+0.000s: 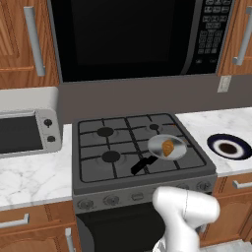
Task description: Pick the croissant and place it on the pan. Then turn on the stove to warm the croissant.
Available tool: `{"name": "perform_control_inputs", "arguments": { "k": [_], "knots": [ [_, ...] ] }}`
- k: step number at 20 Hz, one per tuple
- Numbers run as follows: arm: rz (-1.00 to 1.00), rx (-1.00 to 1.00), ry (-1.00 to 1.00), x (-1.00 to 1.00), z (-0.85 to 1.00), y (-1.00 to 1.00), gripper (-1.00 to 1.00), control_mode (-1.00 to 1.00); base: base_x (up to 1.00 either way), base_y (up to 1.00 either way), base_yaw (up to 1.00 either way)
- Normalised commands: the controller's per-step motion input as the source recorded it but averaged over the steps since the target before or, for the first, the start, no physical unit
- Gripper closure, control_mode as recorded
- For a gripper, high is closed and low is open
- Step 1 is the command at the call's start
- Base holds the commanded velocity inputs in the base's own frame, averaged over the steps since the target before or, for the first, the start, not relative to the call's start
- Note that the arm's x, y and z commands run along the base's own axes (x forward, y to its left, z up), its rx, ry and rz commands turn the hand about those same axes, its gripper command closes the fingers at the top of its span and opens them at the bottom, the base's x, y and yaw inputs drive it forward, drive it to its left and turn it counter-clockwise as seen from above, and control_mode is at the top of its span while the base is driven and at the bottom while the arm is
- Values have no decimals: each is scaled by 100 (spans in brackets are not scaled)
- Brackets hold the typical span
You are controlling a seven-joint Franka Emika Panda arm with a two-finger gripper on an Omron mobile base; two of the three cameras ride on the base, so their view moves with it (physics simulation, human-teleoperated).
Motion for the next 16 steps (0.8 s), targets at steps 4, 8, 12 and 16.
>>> {"name": "perform_control_inputs", "arguments": {
  "k": [4, 8, 12, 16],
  "knots": [
    [-1, 4, -21, -6, -63, 31, -100, -100, 0, 0, 0],
    [-1, 9, -6, -22, -16, 16, -100, -100, 0, 0, 0],
    [-24, 0, -9, 35, -61, 16, -100, -100, 0, 0, 0],
    [-47, 0, -18, 77, -52, 20, -100, -100, 0, 0, 0]
  ]
}}
